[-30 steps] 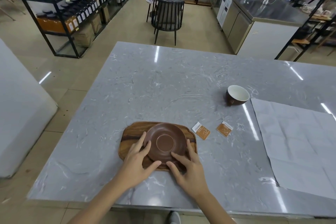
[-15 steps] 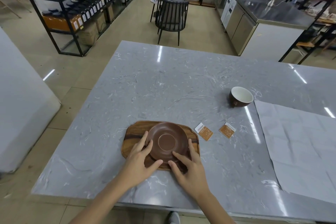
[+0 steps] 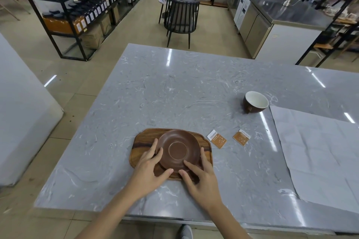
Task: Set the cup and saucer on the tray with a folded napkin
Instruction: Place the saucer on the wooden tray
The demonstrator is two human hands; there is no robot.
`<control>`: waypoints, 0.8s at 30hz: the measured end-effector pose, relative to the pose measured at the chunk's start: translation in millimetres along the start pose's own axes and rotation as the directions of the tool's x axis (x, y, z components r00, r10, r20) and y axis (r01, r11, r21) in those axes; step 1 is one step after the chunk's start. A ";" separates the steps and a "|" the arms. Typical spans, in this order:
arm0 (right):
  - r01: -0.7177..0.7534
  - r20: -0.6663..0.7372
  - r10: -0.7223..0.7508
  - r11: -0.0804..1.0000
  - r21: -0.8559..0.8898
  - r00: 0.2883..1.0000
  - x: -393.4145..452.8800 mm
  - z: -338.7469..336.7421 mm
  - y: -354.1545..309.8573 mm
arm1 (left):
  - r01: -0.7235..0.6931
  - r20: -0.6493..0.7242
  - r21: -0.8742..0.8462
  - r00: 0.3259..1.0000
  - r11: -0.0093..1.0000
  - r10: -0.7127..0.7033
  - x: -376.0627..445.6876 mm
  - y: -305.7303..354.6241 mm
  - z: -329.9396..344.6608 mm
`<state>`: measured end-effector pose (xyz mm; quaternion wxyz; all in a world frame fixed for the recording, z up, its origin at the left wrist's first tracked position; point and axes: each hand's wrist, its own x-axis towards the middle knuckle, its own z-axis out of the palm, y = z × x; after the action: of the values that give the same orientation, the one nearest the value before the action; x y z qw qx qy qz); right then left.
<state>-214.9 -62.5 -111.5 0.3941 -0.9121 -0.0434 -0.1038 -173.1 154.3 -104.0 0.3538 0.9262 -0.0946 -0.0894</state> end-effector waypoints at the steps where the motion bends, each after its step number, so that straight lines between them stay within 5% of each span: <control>1: -0.006 0.005 0.006 1.000 0.003 1.000 0.6 -0.4 -0.9 | -0.002 -0.006 -0.003 1.000 1.000 0.002 0.3 -0.2 0.0; 24: -0.055 0.046 0.059 0.995 -0.084 0.997 1.6 3.2 -5.6 | -0.047 -0.013 -0.022 0.999 0.999 0.047 5.6 -8.5 -2.7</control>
<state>-213.8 -56.4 -109.4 0.3577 -0.9308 -0.0226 -0.0720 -166.2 160.8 -108.3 0.3669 0.9202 -0.1130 -0.0763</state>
